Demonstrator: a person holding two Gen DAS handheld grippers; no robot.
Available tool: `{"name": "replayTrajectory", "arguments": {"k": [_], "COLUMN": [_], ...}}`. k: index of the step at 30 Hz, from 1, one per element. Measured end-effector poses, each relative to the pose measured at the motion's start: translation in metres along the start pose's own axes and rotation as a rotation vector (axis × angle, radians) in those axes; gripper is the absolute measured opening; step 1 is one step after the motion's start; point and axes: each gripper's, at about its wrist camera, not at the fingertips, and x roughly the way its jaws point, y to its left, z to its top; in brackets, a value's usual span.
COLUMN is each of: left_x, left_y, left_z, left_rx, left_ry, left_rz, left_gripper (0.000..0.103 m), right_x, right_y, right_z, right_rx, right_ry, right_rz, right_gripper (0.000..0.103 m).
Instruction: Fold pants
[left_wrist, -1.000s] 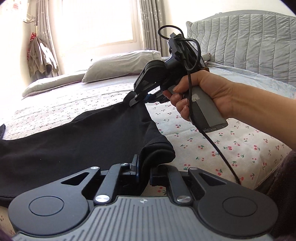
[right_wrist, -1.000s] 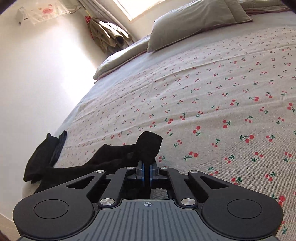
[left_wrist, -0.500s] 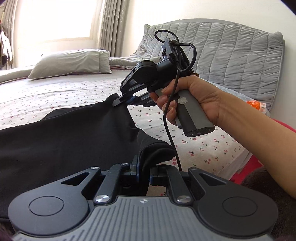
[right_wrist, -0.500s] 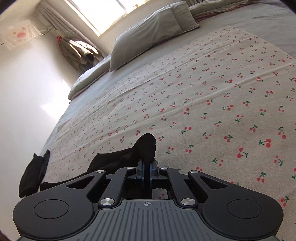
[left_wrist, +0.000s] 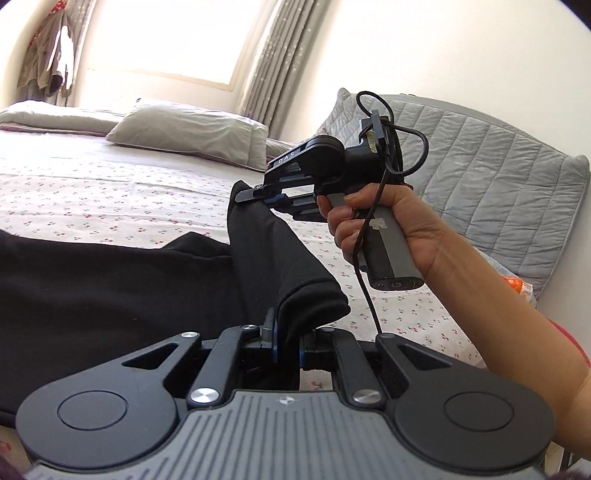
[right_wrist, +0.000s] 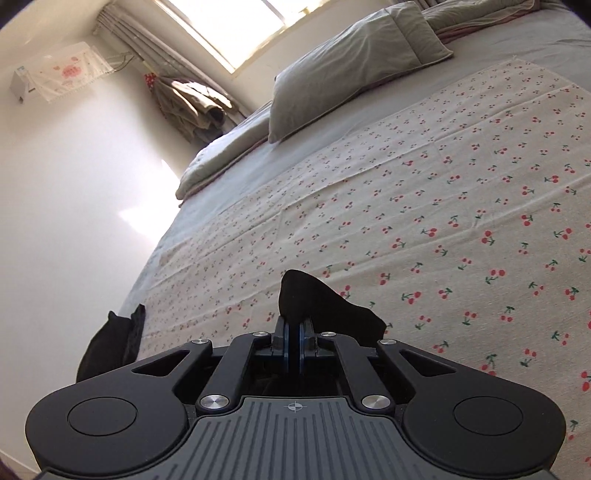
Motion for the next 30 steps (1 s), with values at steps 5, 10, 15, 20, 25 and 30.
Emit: {"name": "replayTrajectory", "arguments": {"k": [5,10,15,20,25,30], "left_x": [-0.013,-0.015,-0.017,-0.027,-0.035,-0.005], "left_y": [0.044,0.075,0.093,0.104,0.121,0.139], "left_z": [0.0,-0.009,-0.015,-0.012,0.002,0.021], "left_rx": [-0.076,-0.133,-0.151,-0.155,-0.153,-0.168], "left_ry": [0.052,0.121,0.18,0.169,0.143,0.193], "left_rz": [0.084,0.138,0.144,0.083,-0.016,0.0], "left_gripper": [0.01,0.01,0.015,0.052,0.075,0.076], "right_x": [0.047,0.092,0.13,0.145,0.129,0.103], "right_y": [0.039,0.065,0.082,0.081,0.085,0.09], "right_z": [-0.012,-0.028,-0.049,-0.062,-0.055,-0.056], "right_rx": [-0.057,-0.085,-0.129,-0.162,-0.167,-0.227], "right_ry": [0.061,0.131,0.193,0.211,0.221,0.216], "right_rz": [0.032,0.057,0.047,0.025,0.065,0.06], "right_gripper": [0.004,0.004,0.008,0.013,0.043,0.058]}}
